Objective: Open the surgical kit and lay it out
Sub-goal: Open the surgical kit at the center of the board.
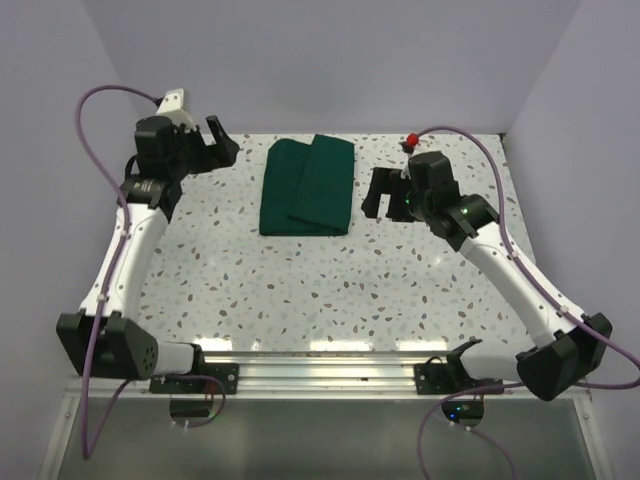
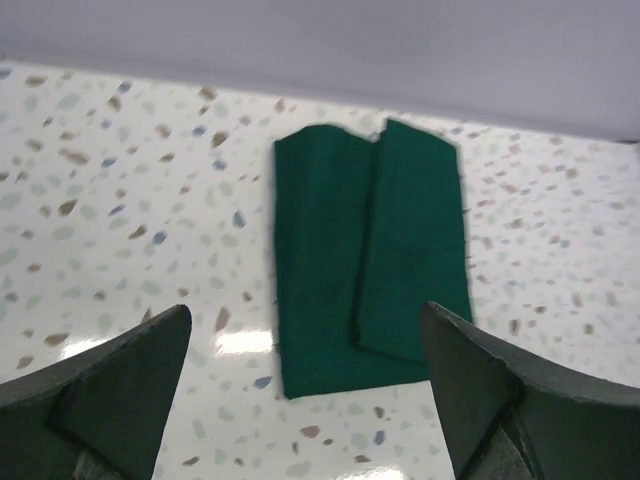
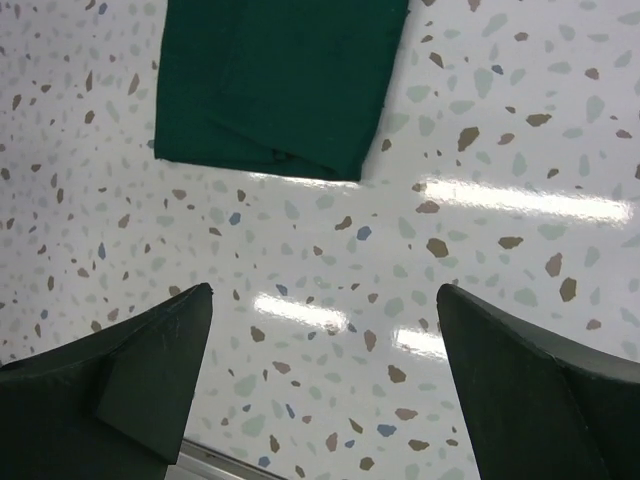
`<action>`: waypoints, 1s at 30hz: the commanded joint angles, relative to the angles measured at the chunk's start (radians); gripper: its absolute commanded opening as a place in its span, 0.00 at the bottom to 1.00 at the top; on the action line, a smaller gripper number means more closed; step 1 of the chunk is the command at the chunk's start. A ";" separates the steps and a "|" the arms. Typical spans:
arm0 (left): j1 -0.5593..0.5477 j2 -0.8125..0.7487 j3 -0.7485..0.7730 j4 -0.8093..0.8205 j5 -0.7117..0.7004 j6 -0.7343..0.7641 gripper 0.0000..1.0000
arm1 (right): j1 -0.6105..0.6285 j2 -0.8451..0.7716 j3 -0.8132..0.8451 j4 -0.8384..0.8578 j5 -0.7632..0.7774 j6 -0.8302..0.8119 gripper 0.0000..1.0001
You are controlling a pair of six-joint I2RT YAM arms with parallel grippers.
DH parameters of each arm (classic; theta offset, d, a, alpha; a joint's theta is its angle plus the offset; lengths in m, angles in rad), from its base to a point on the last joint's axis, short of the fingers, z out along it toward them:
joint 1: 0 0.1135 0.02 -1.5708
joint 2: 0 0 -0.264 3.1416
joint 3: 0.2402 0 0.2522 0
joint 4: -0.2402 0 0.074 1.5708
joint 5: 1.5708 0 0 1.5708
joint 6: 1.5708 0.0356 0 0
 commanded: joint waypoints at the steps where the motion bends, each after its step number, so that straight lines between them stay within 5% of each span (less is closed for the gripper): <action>1: 0.014 -0.128 -0.111 0.048 0.220 -0.044 1.00 | 0.050 0.070 0.122 0.022 -0.043 0.002 0.99; 3: 0.025 -0.109 -0.158 0.015 0.347 -0.015 1.00 | 0.089 0.199 0.224 0.023 -0.041 -0.051 0.98; 15: 0.023 -0.392 -0.319 -0.093 0.021 -0.106 1.00 | 0.313 1.013 1.079 -0.316 0.164 -0.186 0.97; 25: -0.027 -0.414 -0.366 -0.128 -0.036 -0.073 1.00 | 0.318 1.263 1.205 -0.251 0.269 -0.157 0.92; 30: -0.030 -0.412 -0.376 -0.126 -0.011 -0.083 1.00 | 0.318 1.313 1.205 -0.233 0.324 -0.139 0.80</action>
